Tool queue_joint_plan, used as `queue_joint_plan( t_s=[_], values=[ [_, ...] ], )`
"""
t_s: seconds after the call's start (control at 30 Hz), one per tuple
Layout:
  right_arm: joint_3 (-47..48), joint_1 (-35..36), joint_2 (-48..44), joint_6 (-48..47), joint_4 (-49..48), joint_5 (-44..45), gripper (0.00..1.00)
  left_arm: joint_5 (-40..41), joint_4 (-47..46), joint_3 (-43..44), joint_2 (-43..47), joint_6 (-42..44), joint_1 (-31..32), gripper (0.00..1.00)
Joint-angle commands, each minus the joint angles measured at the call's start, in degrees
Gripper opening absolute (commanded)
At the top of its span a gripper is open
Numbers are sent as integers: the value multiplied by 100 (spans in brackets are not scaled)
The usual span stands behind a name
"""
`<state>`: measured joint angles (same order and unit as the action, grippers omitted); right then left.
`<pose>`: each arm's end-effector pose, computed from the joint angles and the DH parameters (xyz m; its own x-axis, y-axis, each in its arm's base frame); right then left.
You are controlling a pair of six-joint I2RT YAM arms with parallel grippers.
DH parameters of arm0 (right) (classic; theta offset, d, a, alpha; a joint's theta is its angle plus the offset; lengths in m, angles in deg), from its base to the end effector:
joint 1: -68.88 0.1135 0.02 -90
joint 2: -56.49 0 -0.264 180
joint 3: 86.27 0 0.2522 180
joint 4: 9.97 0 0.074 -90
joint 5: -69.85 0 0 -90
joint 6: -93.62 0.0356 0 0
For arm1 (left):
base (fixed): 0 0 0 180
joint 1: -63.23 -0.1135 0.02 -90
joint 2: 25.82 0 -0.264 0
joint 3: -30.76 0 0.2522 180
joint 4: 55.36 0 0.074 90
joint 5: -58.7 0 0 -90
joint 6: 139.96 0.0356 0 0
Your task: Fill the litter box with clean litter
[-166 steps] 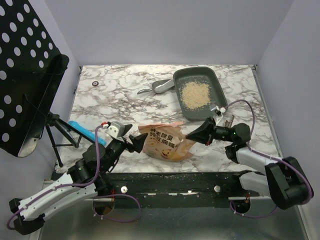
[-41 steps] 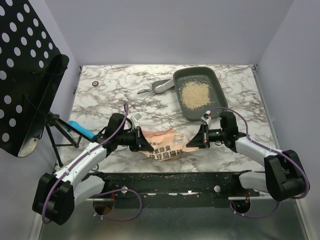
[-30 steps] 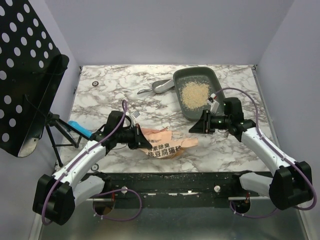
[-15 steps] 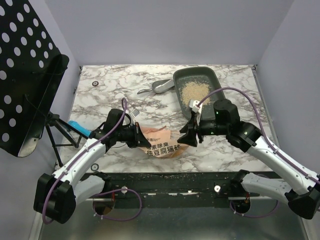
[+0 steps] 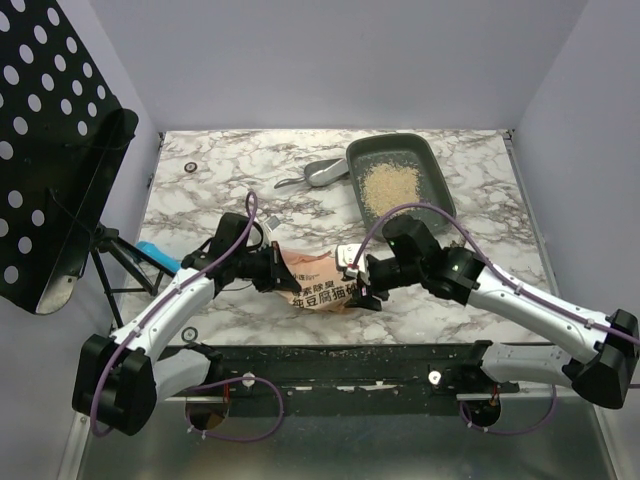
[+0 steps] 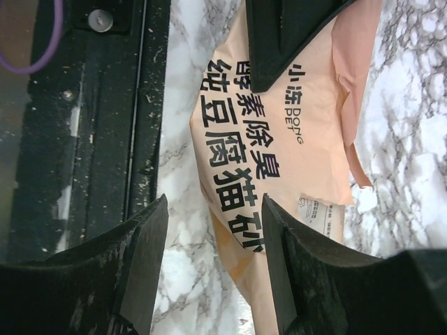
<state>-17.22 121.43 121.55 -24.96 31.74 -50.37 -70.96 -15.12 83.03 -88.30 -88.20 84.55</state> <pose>0.1336 0.2039 0.3063 0.1173 -0.5267 -0.8419 -0.9930 -0.0485 -0.1080 0.1881 -0.0978 0.2247 -0.9717 -0.1322 -0.1955 0.0726 0.6207 -0.7806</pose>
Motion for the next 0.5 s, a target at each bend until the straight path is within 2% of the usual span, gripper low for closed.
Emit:
queue_joint_plan(
  t_s=[0.0, 0.47],
  values=[
    [-106, 62, 112, -701, -272, 156, 64, 275, 323, 149, -150, 273, -120, 0],
    [26, 62, 886, -974, -448, 279, 63, -50, 340, 193, -212, 458, -242, 0]
  ],
)
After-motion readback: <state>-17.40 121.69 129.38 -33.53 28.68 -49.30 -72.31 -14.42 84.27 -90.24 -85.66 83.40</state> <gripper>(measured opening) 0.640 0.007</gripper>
